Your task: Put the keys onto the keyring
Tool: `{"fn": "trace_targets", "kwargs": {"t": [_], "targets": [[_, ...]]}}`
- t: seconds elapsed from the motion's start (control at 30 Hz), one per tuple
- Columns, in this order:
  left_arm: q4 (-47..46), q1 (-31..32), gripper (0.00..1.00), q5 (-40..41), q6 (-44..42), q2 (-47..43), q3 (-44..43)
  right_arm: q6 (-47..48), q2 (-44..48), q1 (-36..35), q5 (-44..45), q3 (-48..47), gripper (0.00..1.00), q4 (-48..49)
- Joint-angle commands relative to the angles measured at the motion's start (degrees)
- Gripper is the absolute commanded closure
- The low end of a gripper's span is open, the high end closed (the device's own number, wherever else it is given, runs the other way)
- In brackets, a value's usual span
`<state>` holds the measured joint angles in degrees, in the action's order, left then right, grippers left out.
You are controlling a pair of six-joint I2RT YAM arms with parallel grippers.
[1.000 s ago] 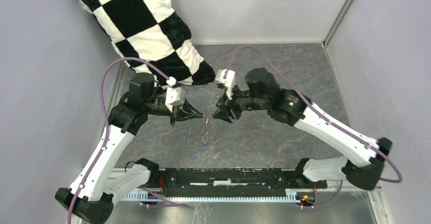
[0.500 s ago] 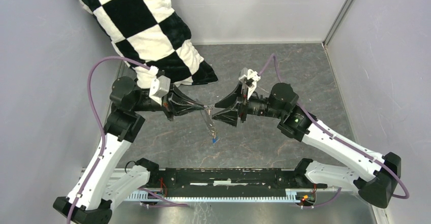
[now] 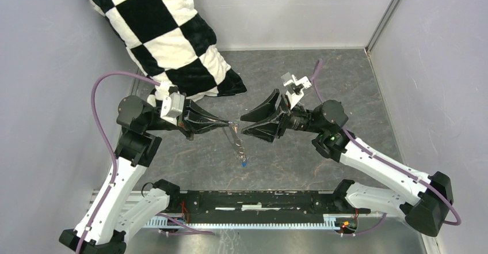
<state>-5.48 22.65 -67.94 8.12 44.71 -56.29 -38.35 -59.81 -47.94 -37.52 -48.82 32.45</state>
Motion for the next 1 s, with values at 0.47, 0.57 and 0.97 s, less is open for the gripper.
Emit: {"fn": "trace_targets", "kwargs": {"t": [0.47, 0.57, 0.97], "targets": [[-4.29, 0.30, 0.98, -0.16, 1.56, -0.72, 0.14, -7.65, -3.87, 0.19, -2.38, -0.30, 0.51, 12.50], [-4.28, 0.33, 0.98, -0.09, 1.46, -0.68, 0.13, -7.65, -3.99, 0.16, -2.56, -0.64, 0.54, 12.49], [-2.44, 0.32, 0.98, -0.08, -0.20, -0.68, -0.37, -8.97, -5.49, 0.15, -3.26, -1.32, 0.81, 12.91]]}}
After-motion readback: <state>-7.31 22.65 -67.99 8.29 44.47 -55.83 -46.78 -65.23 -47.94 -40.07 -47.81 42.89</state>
